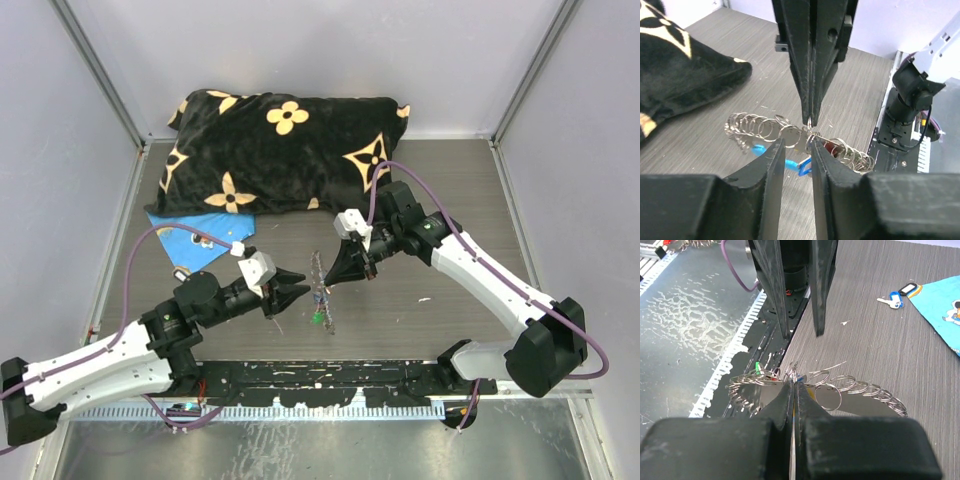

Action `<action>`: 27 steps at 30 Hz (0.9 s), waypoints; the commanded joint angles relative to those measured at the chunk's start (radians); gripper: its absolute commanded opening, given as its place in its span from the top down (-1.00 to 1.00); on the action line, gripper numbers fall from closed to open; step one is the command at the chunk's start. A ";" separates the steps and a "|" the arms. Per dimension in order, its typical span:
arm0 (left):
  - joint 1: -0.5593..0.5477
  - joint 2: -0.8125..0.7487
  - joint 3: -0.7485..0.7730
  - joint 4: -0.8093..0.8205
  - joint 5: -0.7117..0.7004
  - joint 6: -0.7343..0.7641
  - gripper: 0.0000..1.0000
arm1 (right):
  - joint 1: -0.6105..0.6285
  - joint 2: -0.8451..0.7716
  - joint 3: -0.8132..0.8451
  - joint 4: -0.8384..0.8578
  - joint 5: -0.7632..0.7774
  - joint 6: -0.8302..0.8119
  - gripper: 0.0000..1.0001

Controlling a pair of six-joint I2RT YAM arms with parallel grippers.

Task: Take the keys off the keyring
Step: Remove the key from the keyring.

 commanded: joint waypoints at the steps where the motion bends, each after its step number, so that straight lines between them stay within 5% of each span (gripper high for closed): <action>1: -0.001 0.025 -0.054 0.217 0.090 0.080 0.45 | -0.009 -0.026 0.060 -0.059 -0.099 -0.128 0.99; 9: 0.000 0.107 -0.041 0.304 0.164 0.140 0.57 | -0.012 -0.023 0.062 -0.198 -0.147 -0.358 0.98; 20: 0.000 -0.052 -0.116 0.270 0.136 0.192 0.58 | -0.016 -0.024 0.066 -0.216 -0.152 -0.375 0.98; 27: 0.000 0.036 -0.085 0.292 0.111 0.196 0.61 | -0.018 -0.020 0.065 -0.219 -0.154 -0.375 0.98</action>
